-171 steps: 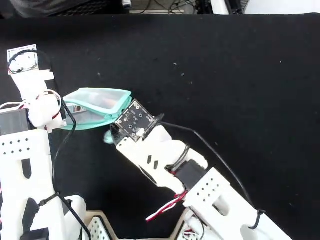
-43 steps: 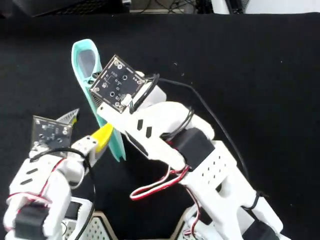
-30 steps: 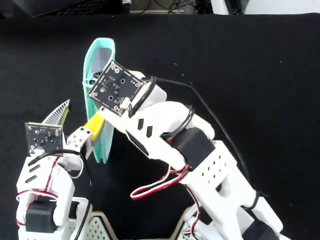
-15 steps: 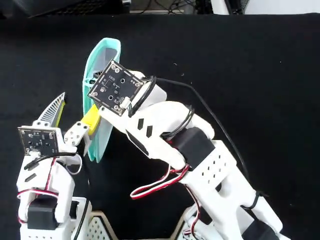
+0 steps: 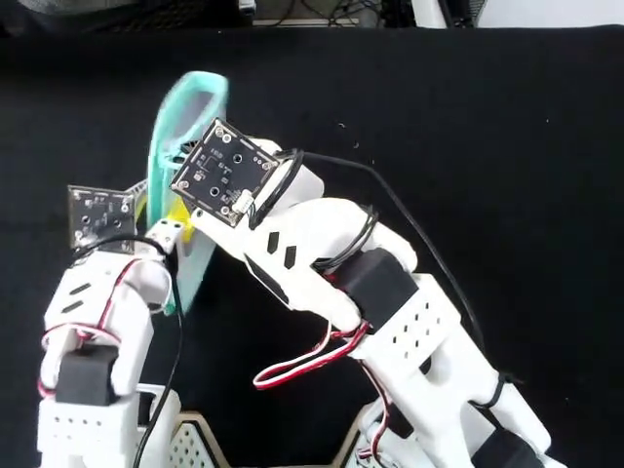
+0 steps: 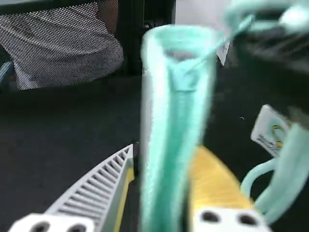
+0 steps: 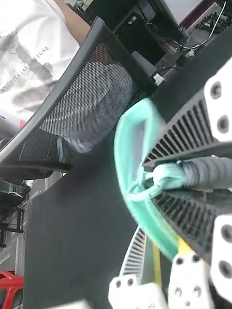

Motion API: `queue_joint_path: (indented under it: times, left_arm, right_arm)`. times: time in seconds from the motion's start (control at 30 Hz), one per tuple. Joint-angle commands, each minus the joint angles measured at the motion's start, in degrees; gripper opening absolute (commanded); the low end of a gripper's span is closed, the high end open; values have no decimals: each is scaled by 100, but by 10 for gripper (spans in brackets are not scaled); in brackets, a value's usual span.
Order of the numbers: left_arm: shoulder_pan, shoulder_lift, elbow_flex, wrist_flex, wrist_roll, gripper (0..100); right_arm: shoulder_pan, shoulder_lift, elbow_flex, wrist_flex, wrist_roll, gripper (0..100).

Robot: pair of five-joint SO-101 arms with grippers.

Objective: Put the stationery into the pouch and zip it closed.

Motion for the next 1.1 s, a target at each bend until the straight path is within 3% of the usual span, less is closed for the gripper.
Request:
queue_joint_path:
  times: [0.0,0.07,0.37,0.6,0.9,1.07]
  left_arm:
    - [-4,-378,-646,325,62,66]
    - [48,-615,-690,264,70,26]
    - [48,-782,365,-369,53,52]
    - [40,-791,470,-299,62,212]
    - [48,-782,207,-387,70,216]
    - [48,-730,242,-976,70,217]
  right_arm:
    - [70,-57,-198,9,53,12]
    - [70,-57,-198,0,53,12]
    - [70,-31,-198,0,53,12]
    - [70,-22,-198,0,53,12]
    - [70,-22,-189,9,53,12]
    - [62,-22,-127,9,53,12]
